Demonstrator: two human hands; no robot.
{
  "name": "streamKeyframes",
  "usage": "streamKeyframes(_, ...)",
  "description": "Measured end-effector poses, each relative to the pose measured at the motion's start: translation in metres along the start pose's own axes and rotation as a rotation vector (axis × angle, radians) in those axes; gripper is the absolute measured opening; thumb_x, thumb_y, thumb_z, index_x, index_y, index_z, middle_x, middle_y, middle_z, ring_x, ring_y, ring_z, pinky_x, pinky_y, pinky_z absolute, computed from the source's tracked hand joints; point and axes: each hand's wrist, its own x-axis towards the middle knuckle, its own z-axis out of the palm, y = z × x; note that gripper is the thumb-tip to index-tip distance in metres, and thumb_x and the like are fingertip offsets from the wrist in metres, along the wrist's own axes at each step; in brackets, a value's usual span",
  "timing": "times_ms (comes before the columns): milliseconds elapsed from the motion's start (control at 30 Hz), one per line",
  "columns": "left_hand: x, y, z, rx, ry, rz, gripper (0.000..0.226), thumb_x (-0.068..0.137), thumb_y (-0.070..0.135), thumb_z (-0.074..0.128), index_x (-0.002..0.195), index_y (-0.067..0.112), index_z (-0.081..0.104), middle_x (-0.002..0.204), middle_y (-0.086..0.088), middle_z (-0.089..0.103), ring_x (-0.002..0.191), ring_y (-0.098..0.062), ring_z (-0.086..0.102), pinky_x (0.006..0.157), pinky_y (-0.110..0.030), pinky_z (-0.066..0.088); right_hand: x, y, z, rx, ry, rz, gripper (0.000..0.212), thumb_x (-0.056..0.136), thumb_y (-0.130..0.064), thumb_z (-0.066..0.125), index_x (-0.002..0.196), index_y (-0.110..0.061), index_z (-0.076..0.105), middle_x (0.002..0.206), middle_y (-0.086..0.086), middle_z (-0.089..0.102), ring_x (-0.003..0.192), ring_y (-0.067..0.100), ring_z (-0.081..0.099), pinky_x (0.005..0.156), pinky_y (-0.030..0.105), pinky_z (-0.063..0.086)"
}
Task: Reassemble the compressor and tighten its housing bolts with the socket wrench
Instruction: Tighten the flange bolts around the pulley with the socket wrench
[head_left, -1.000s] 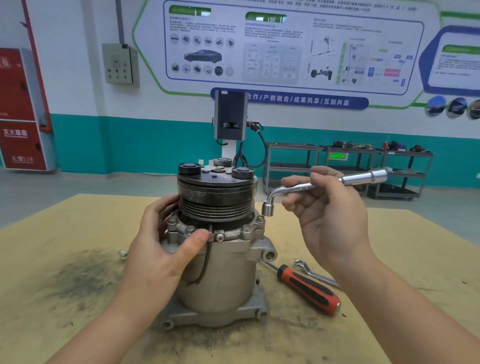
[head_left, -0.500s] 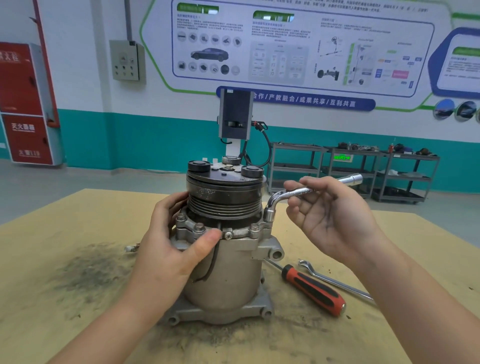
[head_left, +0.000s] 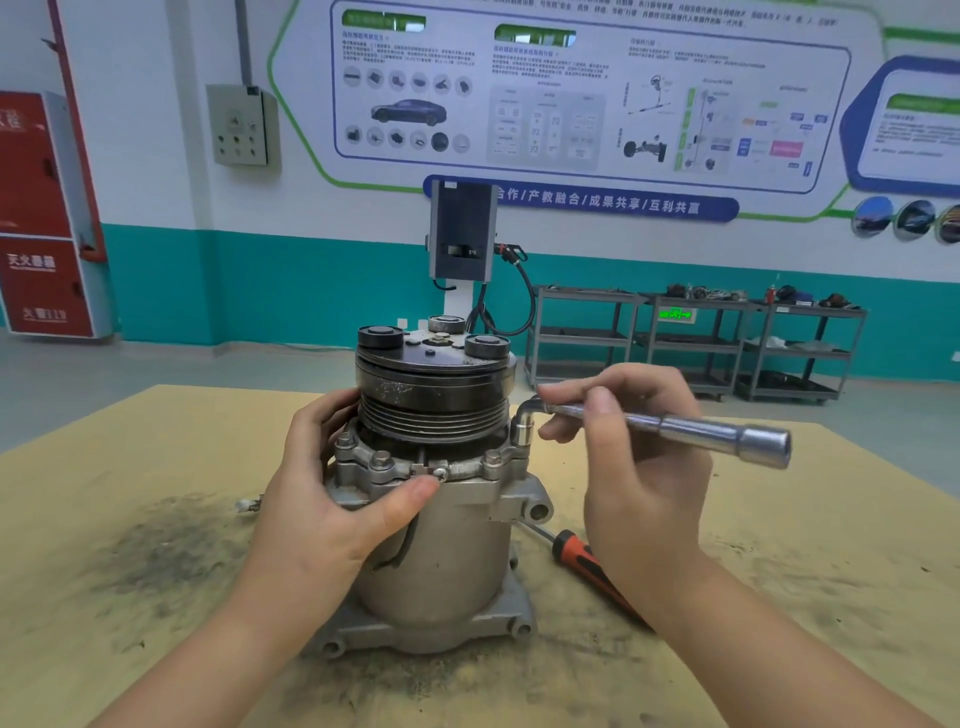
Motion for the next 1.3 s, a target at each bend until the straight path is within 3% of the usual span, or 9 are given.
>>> streamKeyframes(167,0.000,0.001,0.000,0.004,0.008,-0.012,0.064,0.052,0.060,0.076,0.108,0.066,0.047,0.118,0.035,0.059,0.110,0.009,0.058,0.090,-0.019,0.042,0.010,-0.010,-0.001,-0.181,-0.190,-0.093,0.009,0.094,-0.016,0.047,0.096,-0.017,0.055,0.087,-0.001,0.061,0.072,0.012,0.062,0.064,0.026,0.055)
streamKeyframes(333,0.000,0.000,-0.001,0.009,0.001,-0.016,0.065,0.052,0.061,0.076,0.110,0.065,0.047,0.119,0.036,0.058,0.112,0.011,0.056,0.090,-0.017,0.040,0.028,-0.020,-0.006,0.194,0.082,0.313,0.011,0.092,-0.013,0.048,0.100,-0.019,0.044,0.075,0.001,0.067,0.056,0.019,0.064,0.062,0.026,0.053)
streamKeyframes(433,0.000,0.000,-0.001,-0.007,0.001,-0.018,0.066,0.053,0.061,0.077,0.111,0.065,0.047,0.121,0.034,0.058,0.113,0.009,0.056,0.091,-0.018,0.041,0.035,-0.015,-0.012,0.330,0.157,0.508,0.015,0.099,-0.004,0.044,0.101,-0.019,0.043,0.067,0.002,0.068,0.050,0.019,0.063,0.058,0.026,0.054)
streamKeyframes(867,-0.001,-0.001,-0.002,-0.011,-0.015,-0.041,0.072,0.051,0.063,0.079,0.115,0.063,0.046,0.121,0.035,0.057,0.112,0.010,0.057,0.094,-0.024,0.042,0.039,-0.001,-0.016,0.611,0.150,0.889,0.010,0.095,-0.002,0.043,0.091,-0.008,0.049,0.067,0.015,0.068,0.050,0.020,0.060,0.051,0.026,0.053)
streamKeyframes(967,-0.002,-0.002,0.000,-0.017,-0.002,-0.041,0.072,0.053,0.064,0.079,0.117,0.060,0.046,0.123,0.030,0.059,0.113,0.005,0.059,0.096,-0.027,0.043,0.035,0.002,-0.014,0.554,0.147,0.805,0.022,0.092,0.001,0.042,0.078,-0.009,0.055,0.066,0.015,0.066,0.048,0.020,0.058,0.050,0.026,0.052)
streamKeyframes(1067,-0.003,-0.001,0.001,-0.018,0.004,-0.045,0.075,0.052,0.068,0.079,0.119,0.059,0.046,0.124,0.028,0.060,0.114,0.004,0.059,0.096,-0.029,0.043,0.025,0.001,-0.011,0.408,0.136,0.535,0.030,0.084,0.003,0.045,0.067,-0.013,0.064,0.065,0.014,0.065,0.046,0.024,0.058,0.050,0.027,0.050)
streamKeyframes(1200,-0.004,0.001,0.002,-0.007,0.013,-0.057,0.075,0.052,0.069,0.079,0.119,0.059,0.046,0.124,0.027,0.060,0.115,0.002,0.059,0.097,-0.030,0.044,0.012,-0.004,-0.006,0.130,0.060,0.197,0.013,0.083,-0.009,0.054,0.080,-0.011,0.066,0.074,0.005,0.068,0.054,0.024,0.062,0.058,0.033,0.053)
streamKeyframes(1300,-0.005,0.002,0.002,0.005,0.013,-0.058,0.072,0.054,0.062,0.079,0.118,0.059,0.046,0.124,0.028,0.060,0.113,0.003,0.059,0.096,-0.029,0.044,0.017,-0.013,-0.005,0.139,0.128,0.167,0.006,0.090,-0.013,0.053,0.089,-0.015,0.059,0.079,0.003,0.069,0.061,0.024,0.065,0.063,0.033,0.055)
